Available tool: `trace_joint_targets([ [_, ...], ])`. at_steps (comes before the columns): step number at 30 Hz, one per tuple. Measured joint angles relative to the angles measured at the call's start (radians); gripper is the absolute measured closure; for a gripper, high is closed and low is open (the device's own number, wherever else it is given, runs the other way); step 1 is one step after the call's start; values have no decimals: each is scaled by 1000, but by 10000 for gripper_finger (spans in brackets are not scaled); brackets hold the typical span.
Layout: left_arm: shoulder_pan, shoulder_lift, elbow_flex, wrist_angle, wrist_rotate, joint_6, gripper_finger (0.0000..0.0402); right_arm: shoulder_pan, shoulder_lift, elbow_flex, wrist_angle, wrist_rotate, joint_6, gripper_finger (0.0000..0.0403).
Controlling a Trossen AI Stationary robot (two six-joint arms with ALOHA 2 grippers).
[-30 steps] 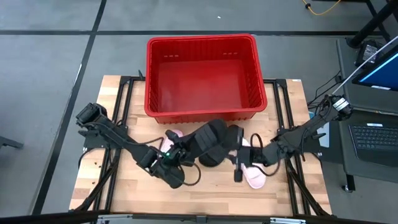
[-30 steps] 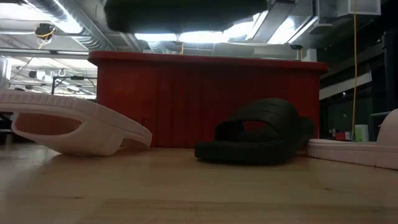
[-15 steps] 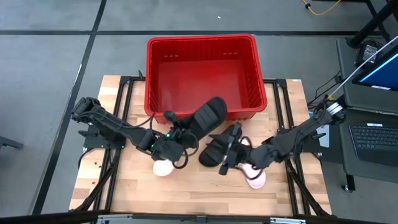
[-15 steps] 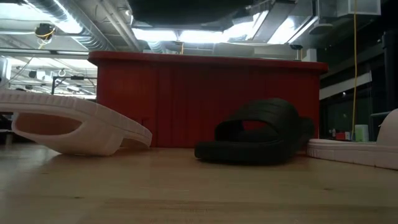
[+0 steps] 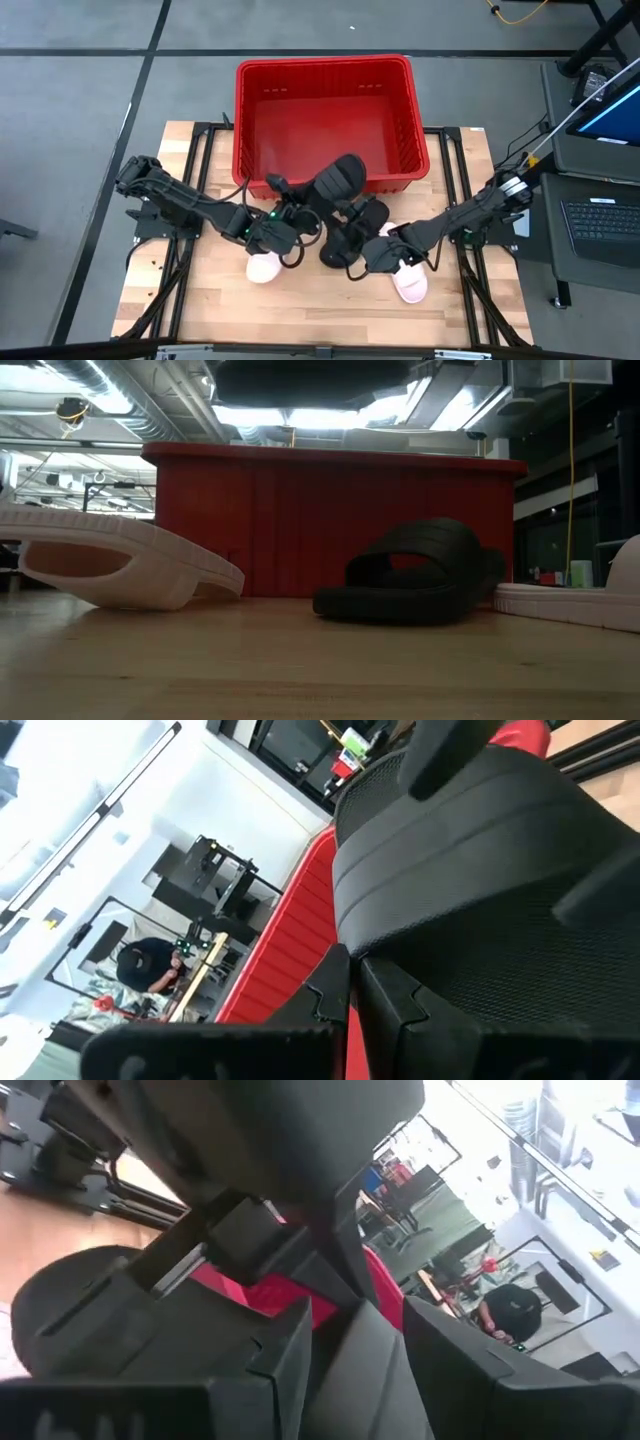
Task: Pick and place slides into bin
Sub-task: Put the bottom black slide into the bin
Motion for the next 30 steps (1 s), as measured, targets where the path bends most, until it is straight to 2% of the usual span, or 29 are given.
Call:
trace_joint_targets([
  [10, -7, -6, 0, 1, 0, 19, 398, -2, 3, -2, -135, 4, 174, 244],
  [13, -10, -6, 0, 1, 0, 18, 398, -8, 3, -2, -195, 50, 236, 244],
  [16, -12, -6, 0, 1, -4, 19, 398, -9, 3, -2, -223, 100, 242, 244],
  [25, -23, -6, 0, 1, -6, 26, 398, -9, 3, -2, -232, 108, 236, 256],
  [30, -46, -6, 0, 1, -3, 29, 398, -8, 3, -3, -269, 207, 212, 274],
])
